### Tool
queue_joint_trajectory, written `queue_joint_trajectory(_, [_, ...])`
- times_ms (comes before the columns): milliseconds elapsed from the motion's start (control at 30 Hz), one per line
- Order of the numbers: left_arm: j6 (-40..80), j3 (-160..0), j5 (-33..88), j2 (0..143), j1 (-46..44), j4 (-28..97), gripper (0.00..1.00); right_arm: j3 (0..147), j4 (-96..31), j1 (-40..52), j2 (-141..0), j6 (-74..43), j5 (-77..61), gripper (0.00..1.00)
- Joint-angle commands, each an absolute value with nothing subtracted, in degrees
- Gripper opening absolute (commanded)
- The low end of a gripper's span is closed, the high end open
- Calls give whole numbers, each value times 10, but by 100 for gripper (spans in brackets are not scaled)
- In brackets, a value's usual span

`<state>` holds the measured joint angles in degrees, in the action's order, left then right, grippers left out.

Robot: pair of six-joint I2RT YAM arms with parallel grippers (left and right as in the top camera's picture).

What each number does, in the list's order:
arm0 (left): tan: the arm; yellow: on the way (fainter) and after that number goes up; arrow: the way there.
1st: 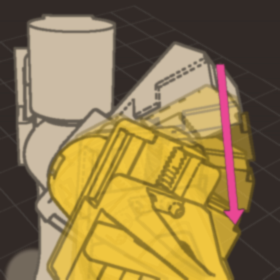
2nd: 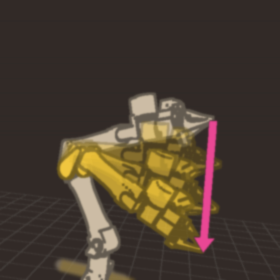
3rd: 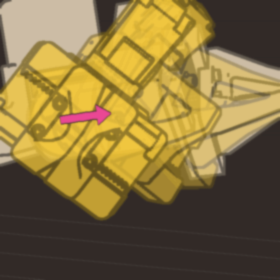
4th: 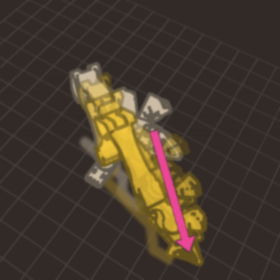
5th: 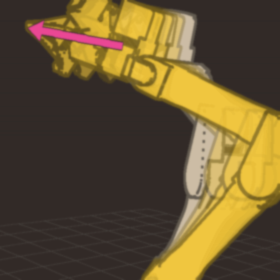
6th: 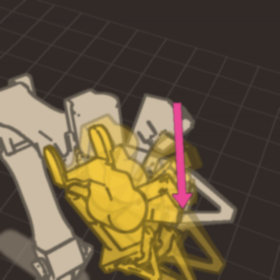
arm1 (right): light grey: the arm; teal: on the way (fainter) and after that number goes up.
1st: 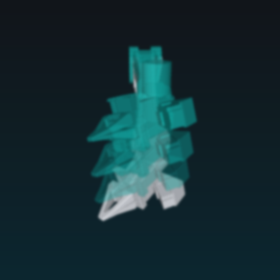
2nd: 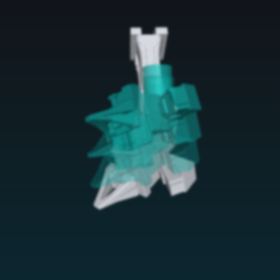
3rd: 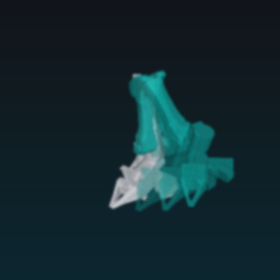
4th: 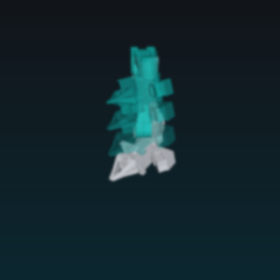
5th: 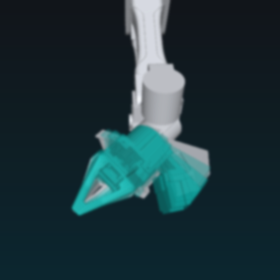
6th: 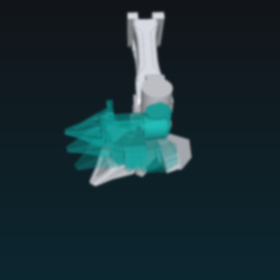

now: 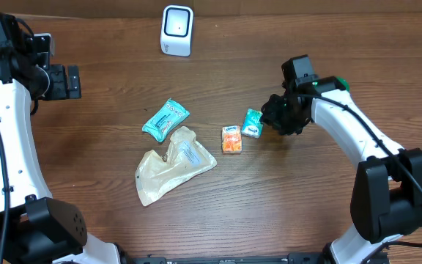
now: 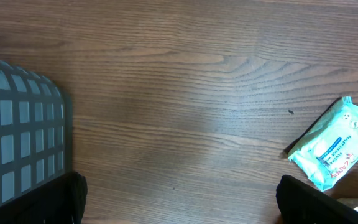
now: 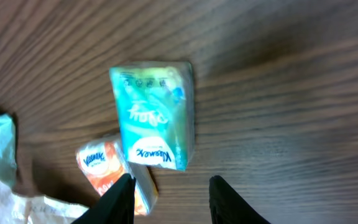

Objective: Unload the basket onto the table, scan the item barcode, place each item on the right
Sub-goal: 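Lift the tissue pack and hold it in front of the scanner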

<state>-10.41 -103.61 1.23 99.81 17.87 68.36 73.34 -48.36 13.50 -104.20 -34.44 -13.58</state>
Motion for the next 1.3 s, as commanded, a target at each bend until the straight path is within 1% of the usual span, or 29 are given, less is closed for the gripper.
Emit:
queue_joint_trajectory(0, [-94,-1035,13,1000,176,683,100,699,-445,135,-1032,-413,-150,35])
queue_joint_trajectory(133, [-94,-1035,13,1000,176,683,100,682,-418,136,-1046,-418,-160,34])
queue_joint_trajectory(233, [-94,-1035,13,1000,176,683,100,682,-392,143,-1076,-420,-187,31])
queue_joint_trajectory(433, [-94,-1035,13,1000,176,683,100,682,-379,145,-1113,-422,-205,31])
queue_joint_trajectory(533, [-94,-1035,13,1000,176,683,100,682,-374,145,-1115,-420,-198,28])
queue_joint_trajectory(567, [-94,-1035,13,1000,176,683,100,682,-373,145,-1116,-420,-198,26])
queue_joint_trajectory(633, [-94,-1035,13,1000,176,683,100,682,-373,145,-1121,-421,-199,20])
queue_joint_trajectory(667, [-94,-1035,13,1000,176,683,100,682,-375,145,-1122,-421,-199,8])
queue_joint_trajectory(700, [-94,-1035,13,1000,176,683,99,682,-375,145,-1122,-422,-202,4])
queue_joint_trajectory(800, [-94,-1035,13,1000,176,683,100,684,-378,140,-1122,-419,-224,4])
queue_joint_trajectory(900, [-94,-1035,13,1000,176,683,100,697,-402,117,-1115,-351,-304,4])
queue_joint_trajectory(1000, [-94,-1035,13,1000,176,683,100,717,-425,86,-1094,-259,-458,4])
queue_joint_trajectory(1167, [-94,-1035,13,1000,176,683,100,719,-419,63,-1057,-194,-655,4])
queue_joint_trajectory(1267, [-94,-1035,13,1000,176,683,100,719,-384,63,-1052,-194,-769,4])
